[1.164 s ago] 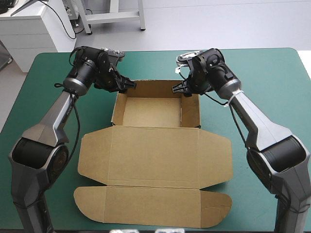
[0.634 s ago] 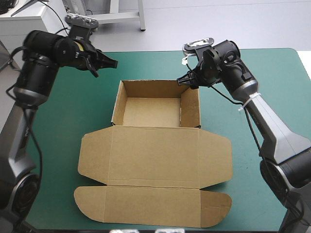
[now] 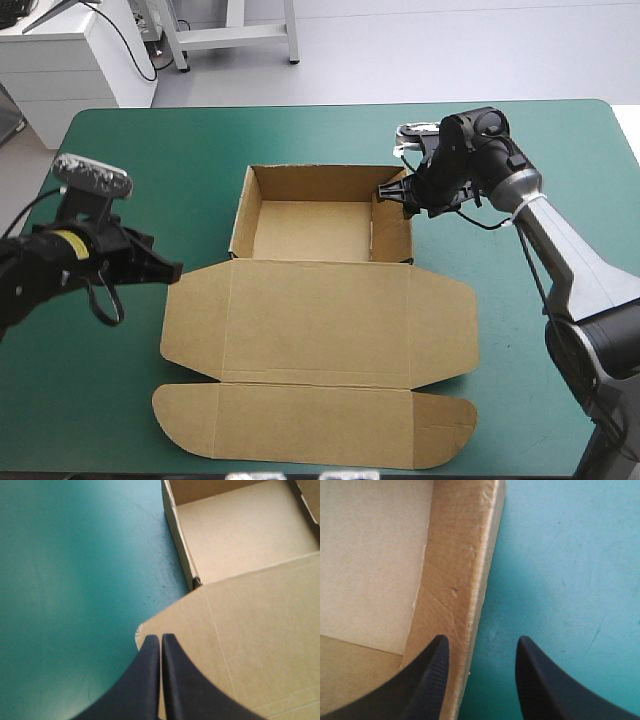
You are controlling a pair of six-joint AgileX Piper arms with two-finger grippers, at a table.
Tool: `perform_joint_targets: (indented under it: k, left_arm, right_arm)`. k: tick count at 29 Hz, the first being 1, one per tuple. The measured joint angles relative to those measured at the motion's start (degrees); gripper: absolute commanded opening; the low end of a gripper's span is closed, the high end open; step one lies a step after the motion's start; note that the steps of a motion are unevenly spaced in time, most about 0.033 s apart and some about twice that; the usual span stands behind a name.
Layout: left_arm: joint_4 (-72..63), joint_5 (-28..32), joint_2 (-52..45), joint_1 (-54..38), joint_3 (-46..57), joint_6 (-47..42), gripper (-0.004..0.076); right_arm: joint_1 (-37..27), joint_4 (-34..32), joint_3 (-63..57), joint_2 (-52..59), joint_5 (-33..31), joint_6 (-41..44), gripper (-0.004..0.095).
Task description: Fold the box
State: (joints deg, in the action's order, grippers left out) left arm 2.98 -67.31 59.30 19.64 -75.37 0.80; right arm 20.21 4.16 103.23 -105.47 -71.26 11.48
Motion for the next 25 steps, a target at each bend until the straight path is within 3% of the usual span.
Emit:
perform_joint_targets:
  k: [7,16,20,23,25]
  left_arm:
    - [-3.0,6.9,-15.2,0.0,23.6,0.6,-0.0008]
    - [-3.5,8.8,-29.6,0.0,40.0,1.1,-0.0008]
    - [-3.5,8.9,-34.4,0.0,44.6,1.1,-0.0008]
    - [-3.5,8.9,-37.5,0.0,46.6,1.5,-0.0008]
    - [-3.5,9.3,-39.0,0.0,46.8,1.6,-0.0008]
  right_arm:
    - [0.0,2.3,0.0,-1.5,0.0,-0.3,0.0389]
    - [0.0,6.0,0.0,-7.8,0.9,-0.5,0.0384]
    - [0.0,5.9,-0.1,-8.7,2.0,-0.7,0.0224]
    - [0.0,5.4,-0.1,-8.7,2.9,-1.4,-0.0006]
    - [0.0,5.1,-0.1,-8.7,3.3,-2.4,-0.0011]
